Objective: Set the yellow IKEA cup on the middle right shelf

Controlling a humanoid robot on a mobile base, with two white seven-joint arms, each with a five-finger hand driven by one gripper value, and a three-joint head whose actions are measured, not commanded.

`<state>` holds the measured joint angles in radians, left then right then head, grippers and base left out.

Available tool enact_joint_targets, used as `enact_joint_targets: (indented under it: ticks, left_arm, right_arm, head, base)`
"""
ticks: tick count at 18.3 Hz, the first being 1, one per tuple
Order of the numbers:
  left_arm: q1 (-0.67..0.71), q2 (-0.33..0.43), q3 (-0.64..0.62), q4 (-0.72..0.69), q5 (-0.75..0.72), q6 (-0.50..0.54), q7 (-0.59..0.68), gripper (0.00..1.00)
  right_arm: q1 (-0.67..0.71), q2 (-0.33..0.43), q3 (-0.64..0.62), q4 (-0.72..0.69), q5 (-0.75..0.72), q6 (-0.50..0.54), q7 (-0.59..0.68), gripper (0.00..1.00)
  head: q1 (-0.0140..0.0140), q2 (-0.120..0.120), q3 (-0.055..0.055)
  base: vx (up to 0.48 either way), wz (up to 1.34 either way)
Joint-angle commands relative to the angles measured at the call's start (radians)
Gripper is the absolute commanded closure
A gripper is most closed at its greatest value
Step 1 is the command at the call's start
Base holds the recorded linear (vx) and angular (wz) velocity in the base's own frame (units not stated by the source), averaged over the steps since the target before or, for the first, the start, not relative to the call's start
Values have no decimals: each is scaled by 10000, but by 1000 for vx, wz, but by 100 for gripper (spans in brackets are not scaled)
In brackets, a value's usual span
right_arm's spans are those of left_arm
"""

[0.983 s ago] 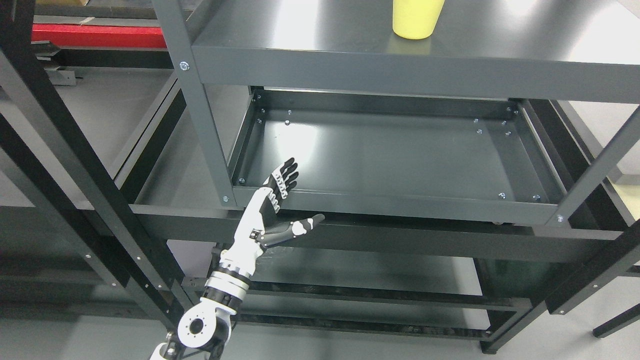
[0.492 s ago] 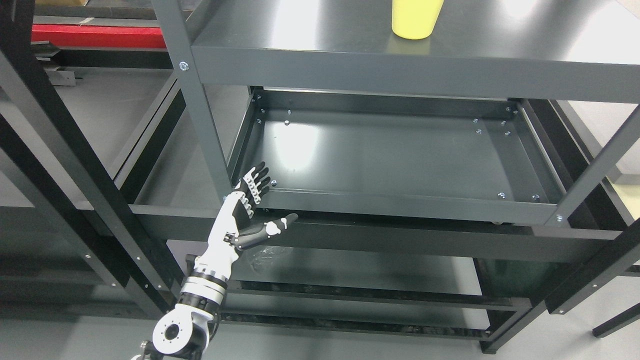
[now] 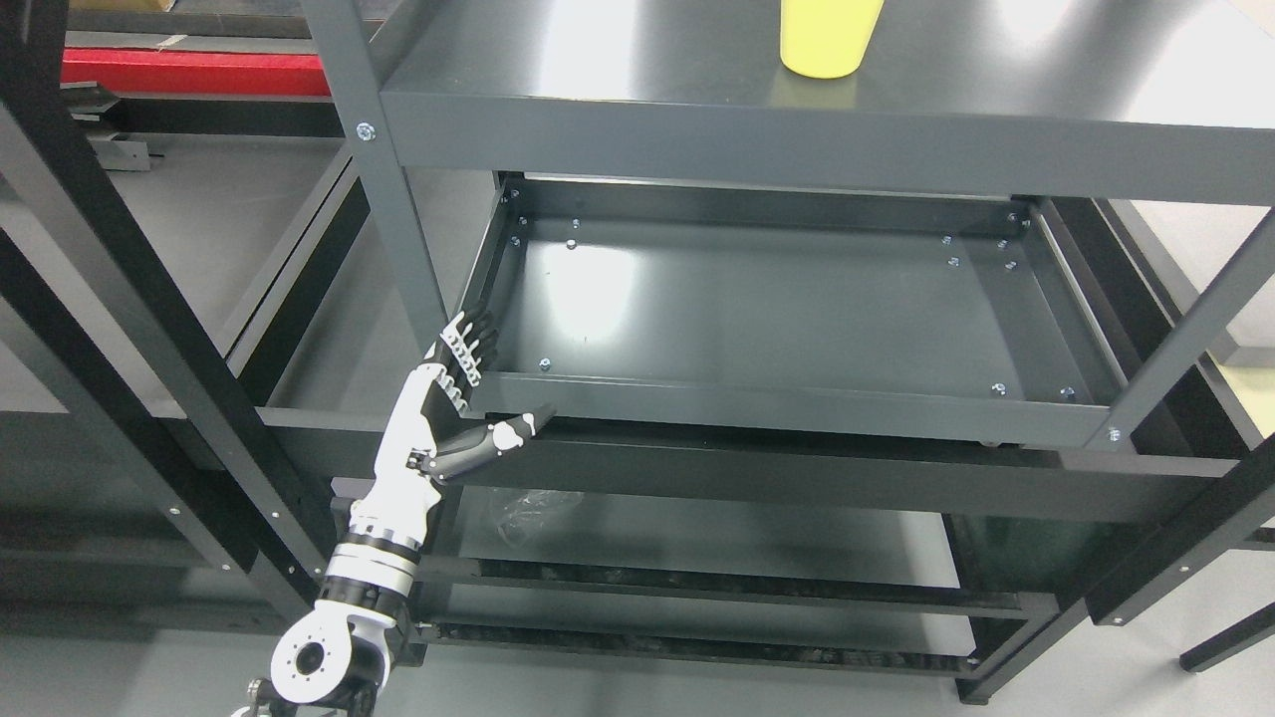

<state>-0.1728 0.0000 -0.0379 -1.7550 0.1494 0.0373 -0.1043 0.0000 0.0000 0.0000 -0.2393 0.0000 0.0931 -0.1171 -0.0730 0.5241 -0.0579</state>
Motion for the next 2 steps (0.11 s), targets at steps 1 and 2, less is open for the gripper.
enact_joint_targets:
  ticks: [1, 2]
  left_arm:
    - [-66, 175, 87, -214, 9, -51, -31, 1]
    - [-66, 175, 72, -199, 9, -51, -31, 1]
  right_arm:
    - [138, -175, 169, 0, -245, 5, 6, 1]
    - [138, -175, 169, 0, -245, 5, 6, 1]
  head:
    - [0, 0, 0]
    - [0, 0, 0]
  base:
    - [0, 0]
    - [0, 0]
